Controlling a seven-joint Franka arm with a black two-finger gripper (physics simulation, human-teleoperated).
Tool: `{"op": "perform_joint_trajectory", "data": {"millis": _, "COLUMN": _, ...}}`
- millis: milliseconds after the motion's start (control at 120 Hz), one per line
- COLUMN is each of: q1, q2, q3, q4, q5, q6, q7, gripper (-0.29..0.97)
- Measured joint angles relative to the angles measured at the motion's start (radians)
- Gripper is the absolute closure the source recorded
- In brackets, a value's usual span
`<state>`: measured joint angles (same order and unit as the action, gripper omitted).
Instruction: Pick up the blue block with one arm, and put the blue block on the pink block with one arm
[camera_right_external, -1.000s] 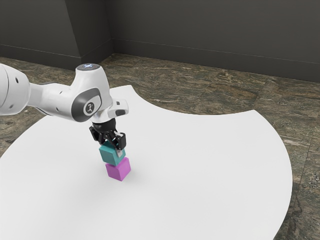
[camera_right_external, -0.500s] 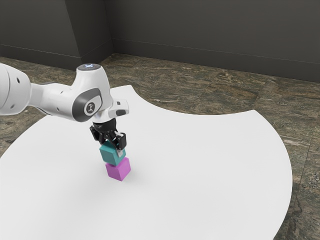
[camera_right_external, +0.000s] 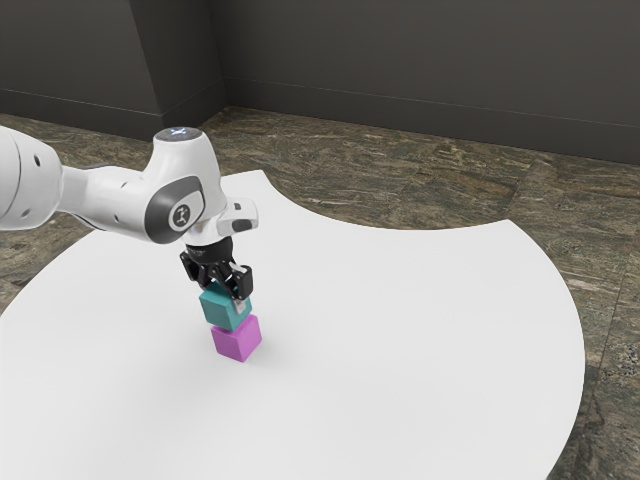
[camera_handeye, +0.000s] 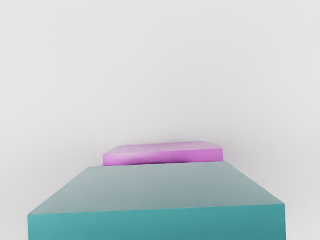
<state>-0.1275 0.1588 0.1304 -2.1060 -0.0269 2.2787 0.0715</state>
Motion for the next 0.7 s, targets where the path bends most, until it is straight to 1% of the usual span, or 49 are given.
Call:
{"op": "perform_joint_trajectory", "data": {"millis": 92, "q1": 0.000, "q2": -0.002, "q3": -0.001, "q4": 0.000, "q5": -0.002, "q6": 0.000, "q7": 0.001, "gripper": 0.17}}
{"op": "perform_joint_trajectory", "data": {"millis": 200, "q1": 0.000, "q2": -0.016, "q3": -0.001, "q4": 0.000, "q5": -0.004, "q6": -0.001, "q7": 0.001, "gripper": 0.10}}
{"op": "perform_joint_trajectory", "data": {"millis": 267, "q1": -0.001, "q2": -0.086, "q3": 0.000, "q4": 0.008, "q5": -0.006, "q6": -0.012, "q7": 0.001, "gripper": 0.08}}
{"op": "perform_joint_trajectory", "data": {"millis": 342, "q1": -0.010, "q2": -0.194, "q3": 0.012, "q4": 0.062, "q5": -0.006, "q6": -0.066, "q7": 0.001, "gripper": 0.05}}
{"op": "perform_joint_trajectory", "data": {"millis": 400, "q1": -0.011, "q2": -0.232, "q3": 0.018, "q4": 0.088, "q5": -0.004, "q6": -0.111, "q7": 0.001, "gripper": 0.04}}
{"op": "perform_joint_trajectory", "data": {"millis": 542, "q1": 0.005, "q2": -0.250, "q3": 0.027, "q4": 0.116, "q5": 0.013, "q6": -0.204, "q7": 0.002, "gripper": 0.02}}
{"op": "perform_joint_trajectory", "data": {"millis": 700, "q1": 0.001, "q2": -0.248, "q3": 0.028, "q4": 0.124, "q5": 0.021, "q6": -0.260, "q7": 0.002, "gripper": 0.01}}
